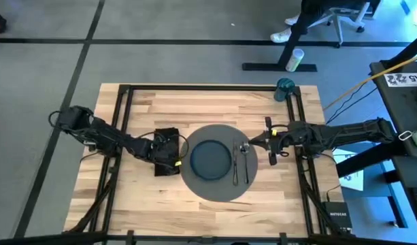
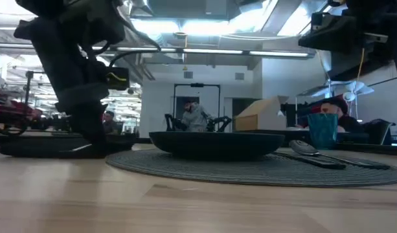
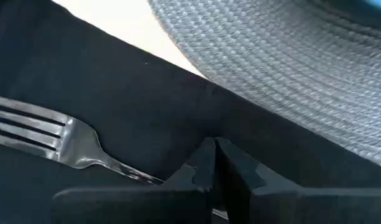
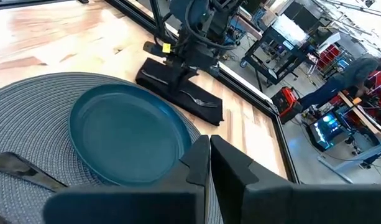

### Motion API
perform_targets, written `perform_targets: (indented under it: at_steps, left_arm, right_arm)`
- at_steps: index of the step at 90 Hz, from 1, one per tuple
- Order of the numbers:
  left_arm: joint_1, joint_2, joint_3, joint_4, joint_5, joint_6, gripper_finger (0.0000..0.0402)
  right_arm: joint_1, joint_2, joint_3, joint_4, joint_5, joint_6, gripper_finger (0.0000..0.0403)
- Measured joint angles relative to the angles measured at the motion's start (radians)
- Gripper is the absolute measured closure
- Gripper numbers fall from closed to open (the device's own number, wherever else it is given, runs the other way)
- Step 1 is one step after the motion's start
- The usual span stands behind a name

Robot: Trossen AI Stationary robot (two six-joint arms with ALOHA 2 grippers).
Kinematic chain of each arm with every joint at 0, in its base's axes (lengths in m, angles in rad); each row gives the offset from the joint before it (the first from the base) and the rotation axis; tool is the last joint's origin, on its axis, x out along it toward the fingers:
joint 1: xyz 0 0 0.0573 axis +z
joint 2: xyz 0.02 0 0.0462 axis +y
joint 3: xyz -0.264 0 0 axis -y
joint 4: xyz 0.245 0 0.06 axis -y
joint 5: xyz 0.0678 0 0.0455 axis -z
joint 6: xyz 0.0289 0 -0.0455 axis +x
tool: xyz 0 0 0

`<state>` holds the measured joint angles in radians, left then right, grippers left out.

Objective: Set table place
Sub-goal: Move the black table napkin with fork to the left of the gray tablemat

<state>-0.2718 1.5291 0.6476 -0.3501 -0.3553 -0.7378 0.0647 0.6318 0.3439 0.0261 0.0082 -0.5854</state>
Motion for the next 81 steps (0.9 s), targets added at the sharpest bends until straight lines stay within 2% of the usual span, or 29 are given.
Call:
perform_targets:
  at_steps: [26,81]
  left_arm:
    - [-0.056,0.000,0.000,-0.015,0.020,-0.050,0.0401]
    - [-0.055,0.002,0.021,-0.005,0.020,-0.043,0.0402]
  right_arm:
    - [0.000,0.000,0.000,0.001,0.000,0.000,0.0403]
    - [0.000,0.000,0.000,0.002,0.000,0.000,0.0403]
